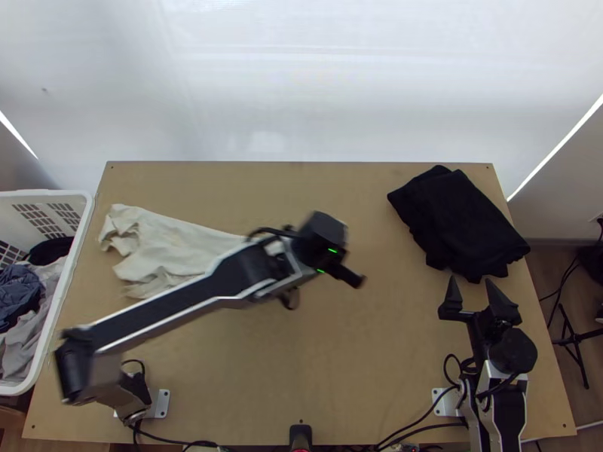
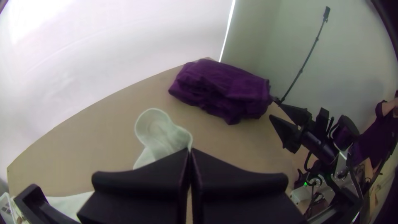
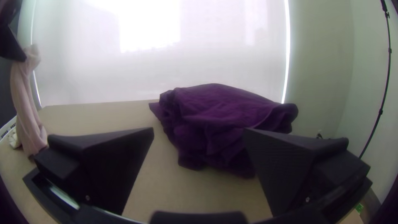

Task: Fold the t-shirt

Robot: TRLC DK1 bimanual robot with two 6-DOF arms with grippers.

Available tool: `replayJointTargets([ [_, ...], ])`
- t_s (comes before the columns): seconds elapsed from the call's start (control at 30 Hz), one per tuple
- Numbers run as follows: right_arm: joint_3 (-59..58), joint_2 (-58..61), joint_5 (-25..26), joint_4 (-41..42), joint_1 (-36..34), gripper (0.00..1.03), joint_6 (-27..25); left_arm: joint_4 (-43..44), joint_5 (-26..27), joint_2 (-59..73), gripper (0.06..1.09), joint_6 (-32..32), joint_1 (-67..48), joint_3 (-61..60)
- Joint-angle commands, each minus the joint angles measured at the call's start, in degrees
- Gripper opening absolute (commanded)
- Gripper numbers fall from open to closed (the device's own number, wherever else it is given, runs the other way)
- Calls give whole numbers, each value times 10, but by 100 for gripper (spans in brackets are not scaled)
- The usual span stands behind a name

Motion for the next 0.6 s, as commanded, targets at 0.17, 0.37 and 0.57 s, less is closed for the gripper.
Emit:
replayJointTargets([
  [0.17,0,0,14,0,0,99,6,25,-1,126,104,-17,-55,219],
  [0.37,0,0,14,0,0,99,6,-41,5,80,104,-3,44,219],
  [0.57,0,-1,14,0,0,99,8,-231,136,25,103,15,264,165],
])
